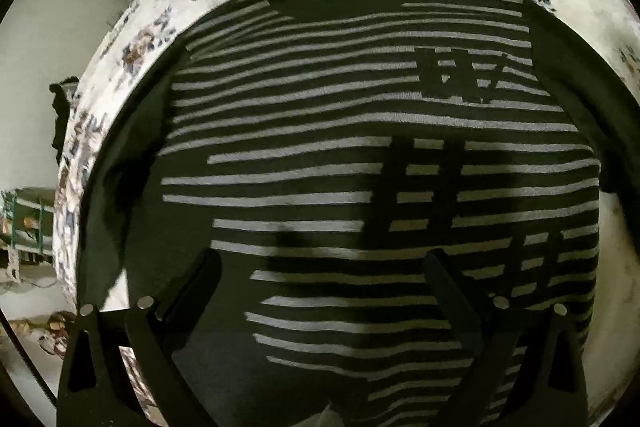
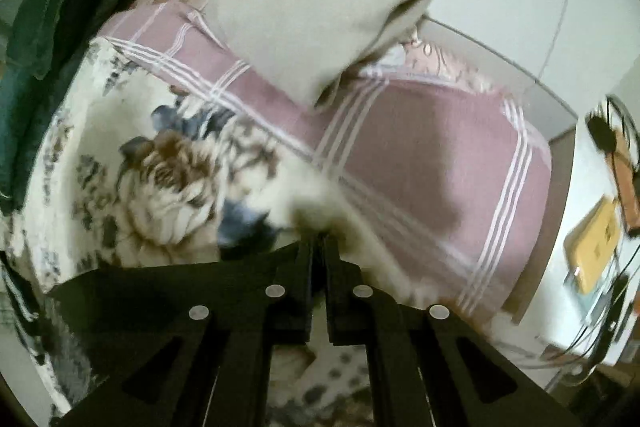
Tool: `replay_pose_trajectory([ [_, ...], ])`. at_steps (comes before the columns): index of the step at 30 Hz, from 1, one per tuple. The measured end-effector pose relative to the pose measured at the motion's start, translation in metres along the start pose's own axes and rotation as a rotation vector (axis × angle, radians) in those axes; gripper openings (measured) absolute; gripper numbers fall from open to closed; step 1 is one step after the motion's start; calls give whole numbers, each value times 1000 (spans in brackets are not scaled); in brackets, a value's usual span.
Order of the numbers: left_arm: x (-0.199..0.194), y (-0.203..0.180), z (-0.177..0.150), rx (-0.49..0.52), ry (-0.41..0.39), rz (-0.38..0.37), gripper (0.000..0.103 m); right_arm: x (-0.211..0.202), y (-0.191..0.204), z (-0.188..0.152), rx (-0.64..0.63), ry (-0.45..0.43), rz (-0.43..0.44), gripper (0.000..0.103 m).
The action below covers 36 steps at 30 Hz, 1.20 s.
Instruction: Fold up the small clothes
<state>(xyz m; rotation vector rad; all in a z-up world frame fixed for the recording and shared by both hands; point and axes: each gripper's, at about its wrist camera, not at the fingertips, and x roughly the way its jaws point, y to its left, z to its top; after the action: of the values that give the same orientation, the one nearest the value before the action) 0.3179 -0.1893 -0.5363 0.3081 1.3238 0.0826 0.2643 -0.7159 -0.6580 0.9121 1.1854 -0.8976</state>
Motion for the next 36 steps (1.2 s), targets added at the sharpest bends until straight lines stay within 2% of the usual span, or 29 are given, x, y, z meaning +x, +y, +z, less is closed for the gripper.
replay_pose_trajectory([
  [2, 6, -1, -1, -2, 9, -8, 103, 4, -18, 2, 88, 45, 36, 6],
  [4, 11, -2, -5, 4, 18, -11, 103, -5, -38, -8, 179, 59, 113, 16],
  [6, 21, -3, -10, 19, 34, -34, 103, -11, -50, -25, 242, 43, 177, 59],
  [7, 25, -4, -13, 25, 41, -41, 103, -9, -55, -37, 283, 51, 222, 65],
  [10, 45, -5, -22, 27, 85, -89, 103, 18, -57, -56, 375, 109, 356, 66],
  [13, 56, -3, -26, 12, 94, -122, 103, 59, -50, -69, 458, 156, 410, 66],
  [15, 57, -4, -25, 16, 90, -122, 103, 74, -46, -74, 515, 132, 406, 64],
  [16, 56, -5, -25, 20, 89, -119, 103, 75, -44, -75, 536, 90, 399, 57],
  [17, 56, -6, -25, 24, 87, -114, 103, 74, -39, -75, 534, 61, 391, 21],
  [18, 56, -7, -25, 30, 86, -109, 103, 72, -34, -75, 525, 49, 394, 8],
  [23, 56, -6, -25, 21, 92, -113, 103, 20, -10, -79, 393, -52, 353, 7],
  [26, 54, -6, -23, 19, 96, -113, 103, -2, -11, -89, 363, -32, 293, 7],
  [29, 54, -5, -21, 16, 99, -115, 103, 7, -22, -104, 346, 103, 273, 8],
  [31, 56, -3, -19, 16, 101, -115, 103, 18, -42, -116, 393, 170, 249, 25],
  [33, 56, -2, -19, 18, 102, -116, 103, 20, -57, -127, 466, 149, 276, 59],
  [34, 57, -1, -19, 19, 102, -118, 103, 22, -65, -133, 502, 138, 301, 65],
  [36, 61, 0, -16, 22, 100, -121, 103, 35, -71, -140, 561, 141, 368, 67],
])
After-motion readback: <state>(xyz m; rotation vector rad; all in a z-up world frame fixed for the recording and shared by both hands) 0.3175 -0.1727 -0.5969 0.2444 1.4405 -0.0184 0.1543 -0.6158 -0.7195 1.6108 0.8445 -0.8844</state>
